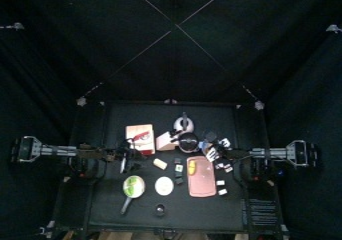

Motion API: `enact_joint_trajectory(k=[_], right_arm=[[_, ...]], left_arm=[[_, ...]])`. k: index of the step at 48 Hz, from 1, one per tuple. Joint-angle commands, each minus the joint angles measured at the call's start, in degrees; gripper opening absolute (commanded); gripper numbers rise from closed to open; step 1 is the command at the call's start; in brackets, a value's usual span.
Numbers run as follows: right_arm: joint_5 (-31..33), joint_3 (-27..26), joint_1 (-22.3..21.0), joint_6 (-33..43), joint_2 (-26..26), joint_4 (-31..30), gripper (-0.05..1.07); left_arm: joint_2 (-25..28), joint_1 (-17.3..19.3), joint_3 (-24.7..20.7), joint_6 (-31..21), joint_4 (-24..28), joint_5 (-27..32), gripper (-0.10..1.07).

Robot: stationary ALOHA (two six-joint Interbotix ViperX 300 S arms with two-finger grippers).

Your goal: Place egg shell in front of drawer

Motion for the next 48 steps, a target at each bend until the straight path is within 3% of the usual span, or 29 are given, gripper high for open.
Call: enact_joint_trajectory(k=[1,8,14,20,25,32,40,48], right_arm=[[-1.32,-2.29,0.09,0.00,-0.88,-0.35,0.53],[-5.19,-5.01,0.35,-0.18,-0.70,-0.79,0.53],[-16.96,-6.33,1.49,0.18,1.67,-0.09,0.53],[-29.09,-8.96,3.52,-0.09,8.53,1.05,0.53],[-34.19,-13.10,5.80,-0.62,13.97,0.70,0.53],[-36.30,-22.24,8.96,-0.79,24.35,-0.18,0.53],[-36.21,-33.31,10.11,-0.88,35.51,-1.67,0.53],[-35.24,-39.64,10.20,-0.09,41.13,-2.02,0.53]], left_arm=[[0.00,0.44,-0.62,0.09,-0.09,-0.18,0.92],[0.00,0.62,-0.53,0.09,-0.09,-0.18,0.92],[0.00,0.70,-0.44,0.09,-0.09,-0.18,0.92],[-0.18,0.70,-0.09,0.09,0.09,-0.18,0.92],[-1.49,0.70,1.14,0.09,0.09,-0.18,0.92],[-6.06,0.70,3.52,0.44,0.09,-0.18,0.92],[-7.38,0.70,4.31,1.14,-0.09,-0.18,0.92],[-7.38,0.62,4.39,1.14,-0.18,-0.18,0.92]])
